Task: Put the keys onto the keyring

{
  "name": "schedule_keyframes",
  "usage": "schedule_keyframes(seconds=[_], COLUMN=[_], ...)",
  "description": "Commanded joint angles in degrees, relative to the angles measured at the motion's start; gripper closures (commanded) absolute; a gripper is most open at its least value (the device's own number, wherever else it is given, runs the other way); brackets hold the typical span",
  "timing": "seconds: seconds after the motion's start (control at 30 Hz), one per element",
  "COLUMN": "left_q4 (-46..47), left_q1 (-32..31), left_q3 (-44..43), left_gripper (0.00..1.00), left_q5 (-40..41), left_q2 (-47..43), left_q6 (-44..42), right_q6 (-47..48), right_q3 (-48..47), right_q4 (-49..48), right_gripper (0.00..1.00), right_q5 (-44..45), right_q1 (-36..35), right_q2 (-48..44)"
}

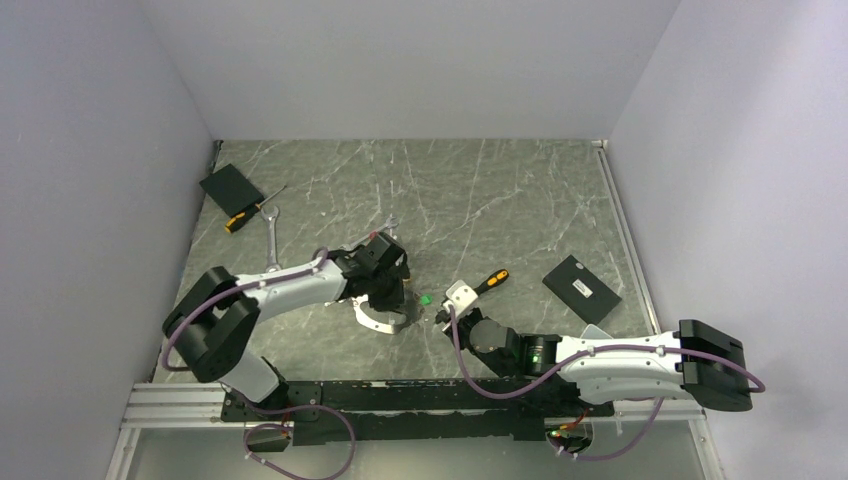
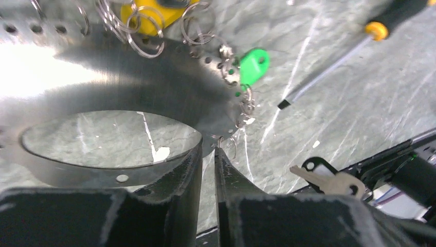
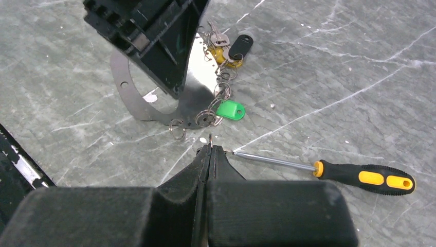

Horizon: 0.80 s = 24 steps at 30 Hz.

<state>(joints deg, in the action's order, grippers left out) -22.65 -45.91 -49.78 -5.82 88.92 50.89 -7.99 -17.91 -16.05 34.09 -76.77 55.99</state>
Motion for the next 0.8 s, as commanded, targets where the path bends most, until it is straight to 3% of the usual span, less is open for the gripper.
schedule_keyframes(seconds=[0.0,0.1,0.17,0.2,0.3,0.37,0.5,0.6,0.77], left_q4=[2.7,6.19,5.35,4.66,3.19,5.35,8.17,4.07,-0.89], left_q1=[-0.74,-1.54,-2.0,-2.36,-3.65,-4.19,-4.82,-5.08,-5.06], left_q3=[-1.38,0.7,0.06,-0.52,-1.16,0.68,6.18,6.44,5.51], left_gripper=[0.78,0.61,0.38,0.33,0.29,0.3,0.33,0.37,0.41], left_q5=[4.29,7.75,9.88,10.95,13.98,11.82,-1.33,-10.51,-19.1], left_q2=[-7.56,-11.15,-12.16,-12.53,-13.74,-15.19,-19.62,-20.43,-15.98], left_q6=[-12.59,-22.1,-28.41,-31.45,-42.16,-51.94,-72.82,-86.6,-98.93], right_q6=[0.19,0.63,0.79,0.71,0.69,0.73,0.14,-0.62,-1.15], right_q3=[0.59,1.63,2.08,2.35,3.4,4.37,5.65,6.29,7.96], right_q4=[-2.4,-3.69,-4.36,-4.48,-5.24,-5.91,-5.46,-4.81,-6.23], right_gripper=[1.0,1.0,1.0,1.0,1.0,1.0,1.0,1.0,1.0], right_q5=[2.21,4.13,5.65,6.62,8.98,10.2,10.92,11.06,10.53], right_q1=[-0.18,-0.22,-0.22,-0.22,-0.15,-0.13,0.11,0.21,0.31], right_q2=[-2.91,-5.02,-6.43,-7.19,-9.56,-10.85,-12.8,-14.02,-16.08])
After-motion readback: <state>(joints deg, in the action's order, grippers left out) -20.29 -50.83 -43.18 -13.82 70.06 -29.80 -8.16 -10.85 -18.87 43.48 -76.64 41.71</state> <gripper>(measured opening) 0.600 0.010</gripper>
